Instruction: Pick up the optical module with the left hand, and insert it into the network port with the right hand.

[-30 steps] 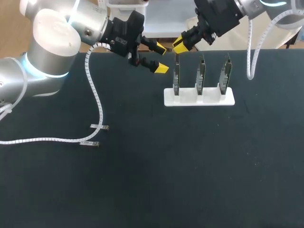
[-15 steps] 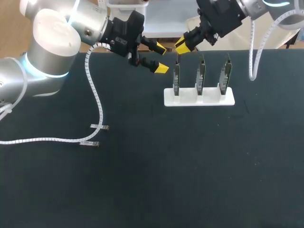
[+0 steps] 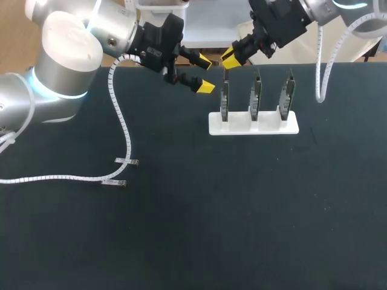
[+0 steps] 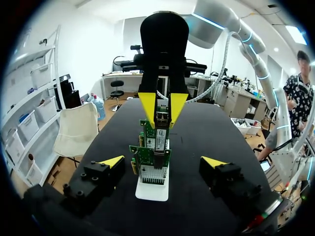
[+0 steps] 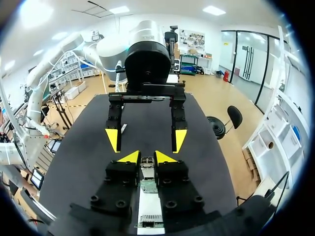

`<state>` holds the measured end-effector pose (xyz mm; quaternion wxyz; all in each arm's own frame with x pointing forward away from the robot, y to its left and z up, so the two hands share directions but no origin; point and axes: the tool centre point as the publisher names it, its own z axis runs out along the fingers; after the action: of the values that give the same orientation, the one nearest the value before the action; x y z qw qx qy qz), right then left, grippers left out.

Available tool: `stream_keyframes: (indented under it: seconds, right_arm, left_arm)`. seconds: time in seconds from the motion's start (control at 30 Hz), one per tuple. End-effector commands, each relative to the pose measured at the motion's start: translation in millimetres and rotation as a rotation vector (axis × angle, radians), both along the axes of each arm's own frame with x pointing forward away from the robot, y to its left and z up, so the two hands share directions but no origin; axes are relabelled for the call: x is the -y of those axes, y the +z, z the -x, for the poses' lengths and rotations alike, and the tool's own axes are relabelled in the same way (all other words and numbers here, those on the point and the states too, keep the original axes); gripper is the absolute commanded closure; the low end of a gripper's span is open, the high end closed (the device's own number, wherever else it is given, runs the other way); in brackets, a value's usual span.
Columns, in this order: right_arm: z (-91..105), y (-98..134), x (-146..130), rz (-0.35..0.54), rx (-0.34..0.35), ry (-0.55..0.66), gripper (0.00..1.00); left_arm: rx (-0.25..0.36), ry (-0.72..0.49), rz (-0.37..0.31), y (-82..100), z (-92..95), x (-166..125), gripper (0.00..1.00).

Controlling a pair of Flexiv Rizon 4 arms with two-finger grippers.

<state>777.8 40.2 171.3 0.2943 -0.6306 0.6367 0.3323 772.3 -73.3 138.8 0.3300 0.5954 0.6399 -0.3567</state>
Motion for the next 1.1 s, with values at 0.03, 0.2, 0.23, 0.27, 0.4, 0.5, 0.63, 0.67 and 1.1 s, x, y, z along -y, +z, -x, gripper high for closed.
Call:
stream_keyframes:
  seconds: [0.03, 0.2, 0.23, 0.27, 0.4, 0.5, 0.63, 0.67, 1.1]
  right_arm:
    - [2.1, -2.4, 1.9, 0.004, 0.001, -0.006, 1.00]
    - [2.5, -4.0, 3.0, 0.007, -0.005, -0.005, 1.00]
    - [2.5, -4.6, 2.9, 0.007, -0.006, -0.005, 1.00]
    - [2.6, -4.9, 2.7, 0.007, -0.007, -0.004, 1.00]
    - [4.2, -7.9, 0.5, 0.013, -0.008, 0.002, 1.00]
    - [4.6, -9.9, -0.4, 0.019, -0.007, 0.003, 1.00]
    - [4.8, -10.7, -0.7, 0.026, -0.004, 0.007, 1.00]
    - [4.9, -10.8, -0.6, 0.027, -0.004, 0.006, 1.00]
    - [4.0, -4.5, 2.6, -0.011, -0.023, -0.023, 0.00]
  left_arm:
    - [-0.003, -0.004, -0.004, 0.1, -1.8, 0.3, 0.00]
    - [-0.003, -0.004, -0.004, 0.1, -1.8, 0.3, 0.00]
    - [-0.003, -0.004, -0.004, 0.1, -1.8, 0.3, 0.00]
    - [-0.003, -0.004, -0.004, 0.1, -1.8, 0.3, 0.00]
    - [-0.003, -0.004, -0.004, 0.1, -1.8, 0.3, 0.00]
    - [-0.003, -0.004, -0.004, 0.1, -1.8, 0.3, 0.00]
    - [-0.003, -0.004, -0.004, 0.1, -1.8, 0.3, 0.00]
    - [-0.003, -0.004, -0.004, 0.1, -1.8, 0.3, 0.00]
    - [-0.003, -0.004, -0.004, 0.1, -1.8, 0.3, 0.00]
